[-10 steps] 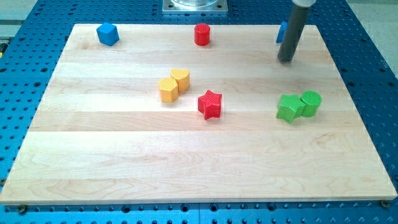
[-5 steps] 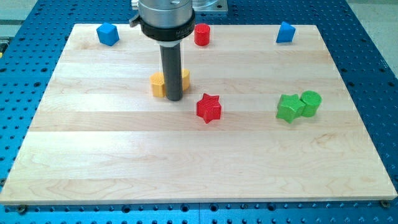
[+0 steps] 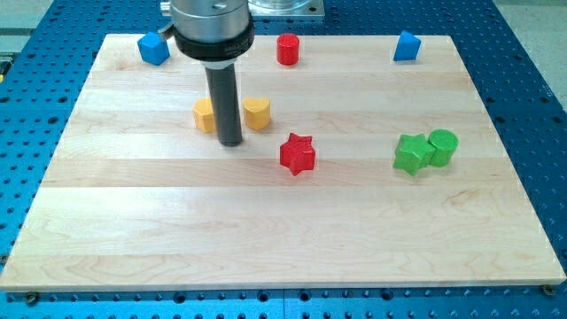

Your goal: Separate the hexagon from the yellow heart

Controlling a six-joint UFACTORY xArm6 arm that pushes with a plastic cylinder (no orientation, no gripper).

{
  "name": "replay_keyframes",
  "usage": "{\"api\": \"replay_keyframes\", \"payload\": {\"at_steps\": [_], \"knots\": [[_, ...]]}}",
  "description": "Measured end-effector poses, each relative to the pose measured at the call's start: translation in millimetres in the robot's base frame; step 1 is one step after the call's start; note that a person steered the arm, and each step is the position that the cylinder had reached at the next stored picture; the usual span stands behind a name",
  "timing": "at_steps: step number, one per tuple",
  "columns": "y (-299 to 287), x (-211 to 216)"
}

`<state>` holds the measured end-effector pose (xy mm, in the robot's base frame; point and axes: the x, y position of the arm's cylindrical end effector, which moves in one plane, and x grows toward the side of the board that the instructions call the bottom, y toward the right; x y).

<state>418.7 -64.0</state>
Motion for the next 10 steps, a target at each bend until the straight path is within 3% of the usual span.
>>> {"api": "replay_keyframes", "payload": {"at_steps": [1,3,4,5,6,7,8,9,10], "knots": [[-9.0,-33.8],[-94.8,-1.9],[-62.5,-41.8],[-110.4,-35.1],[-119.6,9.9],[-99.0,13.5],[-78.5,12.2],[-123.7,0.2],[-124.7,-22.0]]}}
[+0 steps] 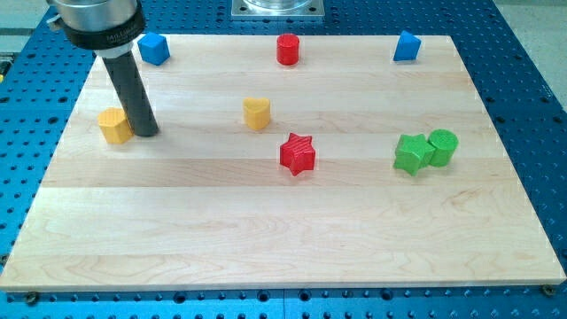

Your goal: Separate the hexagon from the yellow heart

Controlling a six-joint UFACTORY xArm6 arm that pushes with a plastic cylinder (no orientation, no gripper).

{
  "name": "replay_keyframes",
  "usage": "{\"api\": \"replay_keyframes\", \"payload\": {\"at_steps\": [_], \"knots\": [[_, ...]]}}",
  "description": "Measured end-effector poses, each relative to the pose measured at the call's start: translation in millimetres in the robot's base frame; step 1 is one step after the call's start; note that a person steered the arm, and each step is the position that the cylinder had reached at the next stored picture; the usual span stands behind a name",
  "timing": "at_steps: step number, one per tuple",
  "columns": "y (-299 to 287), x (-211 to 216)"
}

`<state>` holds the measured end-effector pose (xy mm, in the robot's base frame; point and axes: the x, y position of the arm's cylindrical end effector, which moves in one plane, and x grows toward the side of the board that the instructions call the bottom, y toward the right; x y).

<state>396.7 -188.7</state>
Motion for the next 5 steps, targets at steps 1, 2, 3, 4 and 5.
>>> {"api": "replay_keyframes", "payload": {"at_steps": [1,2,3,4,5], "knots": [[1.6,-18.6],[-24.5,-0.4],[-14.6,27.5],[33.9,-24.6],[110.7,-49.7]]}}
